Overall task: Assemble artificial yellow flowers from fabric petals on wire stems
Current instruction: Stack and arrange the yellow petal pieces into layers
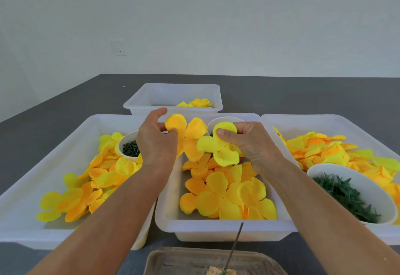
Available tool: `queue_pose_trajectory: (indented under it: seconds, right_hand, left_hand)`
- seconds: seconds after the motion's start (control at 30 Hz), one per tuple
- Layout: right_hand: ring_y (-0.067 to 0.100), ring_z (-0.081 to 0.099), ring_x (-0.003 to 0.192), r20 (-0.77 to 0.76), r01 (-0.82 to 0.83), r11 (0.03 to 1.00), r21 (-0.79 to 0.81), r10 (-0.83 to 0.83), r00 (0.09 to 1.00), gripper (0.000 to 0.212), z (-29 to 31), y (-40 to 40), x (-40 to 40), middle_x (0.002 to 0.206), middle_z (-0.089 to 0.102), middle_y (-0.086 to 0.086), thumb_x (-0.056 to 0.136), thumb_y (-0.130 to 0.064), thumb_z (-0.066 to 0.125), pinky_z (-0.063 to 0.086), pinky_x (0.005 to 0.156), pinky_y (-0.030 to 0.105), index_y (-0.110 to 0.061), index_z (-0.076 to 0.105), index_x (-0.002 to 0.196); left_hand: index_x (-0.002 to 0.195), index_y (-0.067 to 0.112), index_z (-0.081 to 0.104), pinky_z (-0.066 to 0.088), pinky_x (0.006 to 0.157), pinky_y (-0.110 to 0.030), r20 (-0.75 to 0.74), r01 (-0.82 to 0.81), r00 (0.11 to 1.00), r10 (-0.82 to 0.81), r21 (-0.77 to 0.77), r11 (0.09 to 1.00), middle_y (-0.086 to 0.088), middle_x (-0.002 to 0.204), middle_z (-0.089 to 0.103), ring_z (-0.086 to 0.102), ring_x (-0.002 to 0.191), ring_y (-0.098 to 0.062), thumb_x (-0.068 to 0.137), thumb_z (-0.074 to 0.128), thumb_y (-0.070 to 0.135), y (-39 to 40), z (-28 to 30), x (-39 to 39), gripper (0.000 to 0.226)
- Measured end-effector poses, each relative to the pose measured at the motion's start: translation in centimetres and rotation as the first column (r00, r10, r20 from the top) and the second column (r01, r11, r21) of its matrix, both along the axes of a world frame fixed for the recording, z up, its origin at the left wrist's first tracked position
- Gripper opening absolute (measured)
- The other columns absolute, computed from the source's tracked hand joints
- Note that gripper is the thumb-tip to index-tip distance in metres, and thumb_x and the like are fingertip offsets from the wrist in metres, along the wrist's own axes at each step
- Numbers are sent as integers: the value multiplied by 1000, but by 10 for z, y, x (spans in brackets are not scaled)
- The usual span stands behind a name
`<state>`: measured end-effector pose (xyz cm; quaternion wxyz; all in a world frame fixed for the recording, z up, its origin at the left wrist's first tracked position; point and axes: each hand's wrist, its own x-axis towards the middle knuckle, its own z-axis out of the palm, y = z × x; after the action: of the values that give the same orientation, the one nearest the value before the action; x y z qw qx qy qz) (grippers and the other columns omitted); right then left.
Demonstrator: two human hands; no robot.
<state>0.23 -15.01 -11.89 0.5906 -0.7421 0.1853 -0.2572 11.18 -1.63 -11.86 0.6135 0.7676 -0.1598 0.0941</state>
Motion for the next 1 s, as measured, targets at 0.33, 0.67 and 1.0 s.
queue_pose_trajectory:
  seconds: [0.33,0.67,1.0]
  right_hand:
    - [21,66,82,41,30,997,71,-33,999,11,2,0,3,82,72,0,87,-12,64,55,70,32,-22,70,87]
    - [13,69,91,212,-64,997,43,54,976,24,2,3,1,92,75,-5,93,-8,53,56,79,26,-25,70,97]
    - [7,68,72,248,30,999,-35,-20,969,14,-4,1,3,78,74,-6,78,-16,74,56,62,22,-28,70,84]
  left_hand:
    - [83,25,69,39,51,-26,95,203,968,-233,254,946,3,80,53,47,57,-7,83,48,-3,-5,0,-13,35]
    - [73,14,61,41,69,-30,-344,388,858,-381,-49,920,-4,79,58,51,76,-18,87,61,38,-11,3,-16,28]
    - [69,13,59,42,60,-26,-240,401,880,-410,-87,912,-12,80,58,52,73,-20,74,76,8,-6,2,-17,18]
